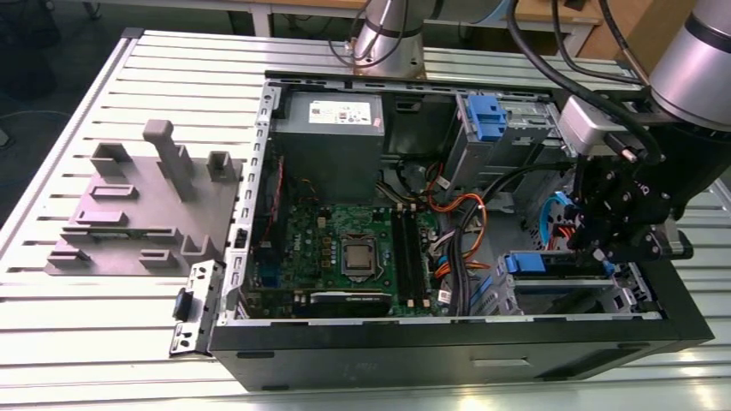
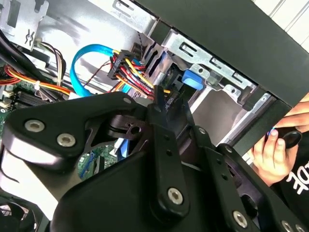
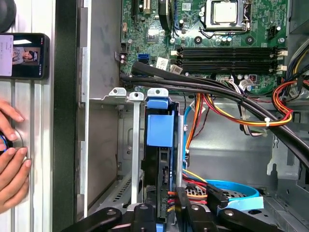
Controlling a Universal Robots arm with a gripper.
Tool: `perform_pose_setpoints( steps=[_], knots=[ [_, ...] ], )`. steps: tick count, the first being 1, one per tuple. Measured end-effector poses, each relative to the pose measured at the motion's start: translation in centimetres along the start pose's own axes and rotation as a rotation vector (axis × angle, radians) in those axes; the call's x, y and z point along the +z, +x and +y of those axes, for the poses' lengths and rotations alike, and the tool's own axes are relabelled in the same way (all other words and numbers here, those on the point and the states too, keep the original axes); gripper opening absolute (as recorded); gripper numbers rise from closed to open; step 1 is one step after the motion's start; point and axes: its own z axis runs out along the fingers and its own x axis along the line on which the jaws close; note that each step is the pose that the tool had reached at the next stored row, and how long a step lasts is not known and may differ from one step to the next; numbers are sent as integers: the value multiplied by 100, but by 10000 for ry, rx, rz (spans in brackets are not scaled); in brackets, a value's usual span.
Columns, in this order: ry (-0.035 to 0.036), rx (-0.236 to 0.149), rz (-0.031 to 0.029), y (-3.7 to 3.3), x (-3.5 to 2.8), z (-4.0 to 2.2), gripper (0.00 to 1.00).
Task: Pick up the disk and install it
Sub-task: 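Insert the first disk wire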
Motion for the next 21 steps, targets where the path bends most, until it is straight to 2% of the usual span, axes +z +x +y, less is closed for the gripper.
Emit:
perform_pose_setpoints(
  steps=[1,3,6,11,13,14,15,21],
  knots=[
    [0,0,-1,1,-6,0,30],
    [-8,1,-56,6,-49,-1,30],
    [-20,0,-88,13,-105,-3,30],
    [-34,-1,-94,13,-108,-12,29],
    [-34,-1,-95,13,-107,-13,16],
    [-34,-2,-95,13,-107,-14,16],
    [-34,-2,-95,13,-107,-14,11],
    [-34,-2,-95,13,-107,-15,11]
  ],
)
